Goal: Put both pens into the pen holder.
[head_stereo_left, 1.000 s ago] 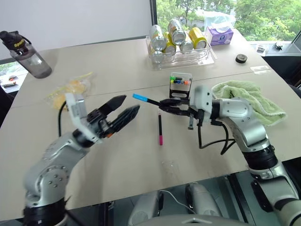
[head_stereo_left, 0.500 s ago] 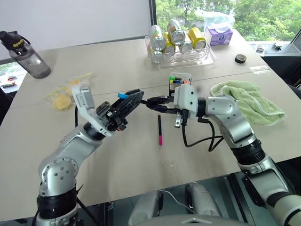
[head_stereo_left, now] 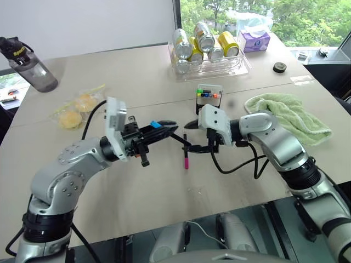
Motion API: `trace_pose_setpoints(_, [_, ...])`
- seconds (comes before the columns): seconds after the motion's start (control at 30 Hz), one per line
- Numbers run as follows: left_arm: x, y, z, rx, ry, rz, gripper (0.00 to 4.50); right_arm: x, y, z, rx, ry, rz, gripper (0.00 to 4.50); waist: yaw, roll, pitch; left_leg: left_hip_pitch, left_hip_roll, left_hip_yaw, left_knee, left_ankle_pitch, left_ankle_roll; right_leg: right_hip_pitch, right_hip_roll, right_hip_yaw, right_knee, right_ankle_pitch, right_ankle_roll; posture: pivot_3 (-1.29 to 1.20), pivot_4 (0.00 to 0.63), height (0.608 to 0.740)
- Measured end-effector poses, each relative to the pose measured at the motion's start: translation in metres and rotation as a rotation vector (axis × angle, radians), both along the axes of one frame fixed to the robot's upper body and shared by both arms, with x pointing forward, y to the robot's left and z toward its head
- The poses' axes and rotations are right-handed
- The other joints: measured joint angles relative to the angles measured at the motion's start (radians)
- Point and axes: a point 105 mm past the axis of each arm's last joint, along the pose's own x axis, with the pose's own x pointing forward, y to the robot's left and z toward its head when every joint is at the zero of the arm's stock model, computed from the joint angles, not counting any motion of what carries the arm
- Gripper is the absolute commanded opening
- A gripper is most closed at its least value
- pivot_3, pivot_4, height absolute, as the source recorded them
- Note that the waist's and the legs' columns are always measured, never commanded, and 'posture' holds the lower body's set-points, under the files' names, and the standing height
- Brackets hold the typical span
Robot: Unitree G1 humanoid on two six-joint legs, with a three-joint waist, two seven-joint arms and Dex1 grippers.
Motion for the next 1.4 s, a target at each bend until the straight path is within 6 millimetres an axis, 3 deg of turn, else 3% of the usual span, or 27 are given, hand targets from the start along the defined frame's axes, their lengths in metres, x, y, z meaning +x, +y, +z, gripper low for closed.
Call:
trace_pose_setpoints(0.27, [-0.001,-0.011,-0.015,0.157,-0.055,-0.113,0.0,-0.01,0.011,0.002,-0.053,0.212,-0.049,3.28,0.001,0.0,0.0,-0.002,0.0,-0.001,0.0,0.0,0.0,-0.002,0.0,0.0,0.0,0.0,0.0,0.0,0.15,0.739])
trace_pose_setpoints(0.5, [0.007,-0.009,-0.016,0.16,-0.066,-0.106,0.0,-0.016,0.016,0.0,-0.049,0.302,-0.071,0.09,0.0,0.0,0.0,-0.015,-0.001,-0.001,0.003,0.0,0.0,-0.014,-0.001,-0.001,0.003,0.0,0.0,0.0,0.15,0.739])
trace_pose_setpoints(0.7, [0.008,-0.01,-0.018,0.137,-0.048,-0.105,0.0,-0.016,0.015,-0.001,-0.051,0.319,-0.085,0.08,-0.003,0.0,0.0,-0.016,-0.001,-0.001,0.003,0.0,0.0,-0.015,-0.001,-0.002,0.002,0.0,0.0,0.0,0.15,0.739])
trace_pose_setpoints(1.0, [0.02,-0.004,-0.006,0.008,0.003,0.025,4.04,-0.006,0.013,0.006,-0.013,0.22,-0.111,0.07,-0.003,0.0,0.0,-0.016,-0.001,-0.001,0.004,0.0,0.0,-0.015,-0.001,-0.002,0.002,0.0,0.0,0.0,0.15,0.739])
trace_pose_setpoints(1.23, [0.032,0.025,0.023,-0.201,-0.002,0.251,4.04,0.019,0.005,0.012,0.146,-0.066,-0.178,0.07,-0.003,-0.001,-0.001,-0.015,-0.001,-0.001,0.004,0.0,0.0,-0.015,-0.001,-0.002,0.003,0.0,0.0,0.0,0.15,0.739])
trace_pose_setpoints(1.33, [0.033,0.033,0.027,-0.248,-0.011,0.326,4.04,0.025,0.009,0.033,0.287,-0.238,-0.201,0.07,-0.004,-0.001,-0.001,-0.015,-0.001,-0.001,0.004,0.0,0.0,-0.015,-0.001,-0.001,0.004,0.0,0.0,0.0,0.15,0.739])
trace_pose_setpoints(1.4, [0.031,0.035,0.025,-0.246,-0.026,0.377,4.04,0.03,0.01,0.063,0.478,-0.386,-0.272,0.07,-0.007,-0.001,-0.001,-0.015,-0.001,-0.001,0.004,0.001,-0.001,-0.015,-0.001,-0.001,0.004,0.0,0.0,0.0,0.15,0.739])
